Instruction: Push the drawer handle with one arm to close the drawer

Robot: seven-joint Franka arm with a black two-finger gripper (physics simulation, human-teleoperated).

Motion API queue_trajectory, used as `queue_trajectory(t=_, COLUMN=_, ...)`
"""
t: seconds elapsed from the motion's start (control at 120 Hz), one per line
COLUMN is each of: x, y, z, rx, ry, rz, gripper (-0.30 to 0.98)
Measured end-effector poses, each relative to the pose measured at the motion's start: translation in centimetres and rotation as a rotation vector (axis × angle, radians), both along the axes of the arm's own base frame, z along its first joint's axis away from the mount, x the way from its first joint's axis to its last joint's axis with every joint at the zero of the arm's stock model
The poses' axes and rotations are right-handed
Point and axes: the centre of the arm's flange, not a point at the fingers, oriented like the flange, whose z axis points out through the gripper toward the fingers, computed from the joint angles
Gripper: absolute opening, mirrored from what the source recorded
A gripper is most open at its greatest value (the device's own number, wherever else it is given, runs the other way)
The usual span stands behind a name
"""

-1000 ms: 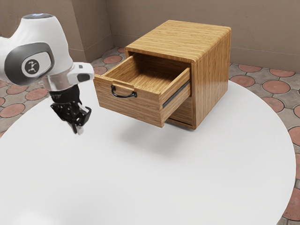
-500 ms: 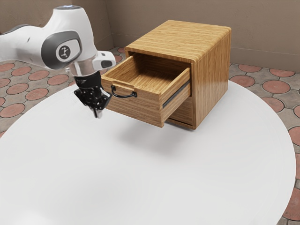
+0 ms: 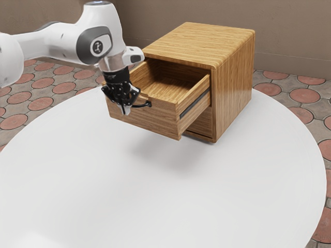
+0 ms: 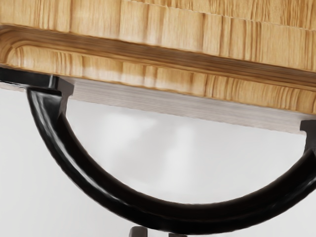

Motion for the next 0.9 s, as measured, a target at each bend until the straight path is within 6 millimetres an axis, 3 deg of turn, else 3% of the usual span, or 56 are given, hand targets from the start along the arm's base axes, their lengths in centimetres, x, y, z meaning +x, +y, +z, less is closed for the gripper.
queue_trajectory(t=0.108, x=2.2, y=0.1, z=-0.5, rx=0.008, ry=-0.013, rz=-0.001, gripper=-0.05)
queue_trajectory(t=0.583, x=8.2, y=-0.1, z=-1.3, rx=-0.002, ry=-0.137, rz=-0.014, gripper=-0.04)
queue_trajectory(t=0.9, x=12.1, y=-1.3, z=-0.8, rx=-0.013, ry=-0.277, rz=-0.059, gripper=-0.04)
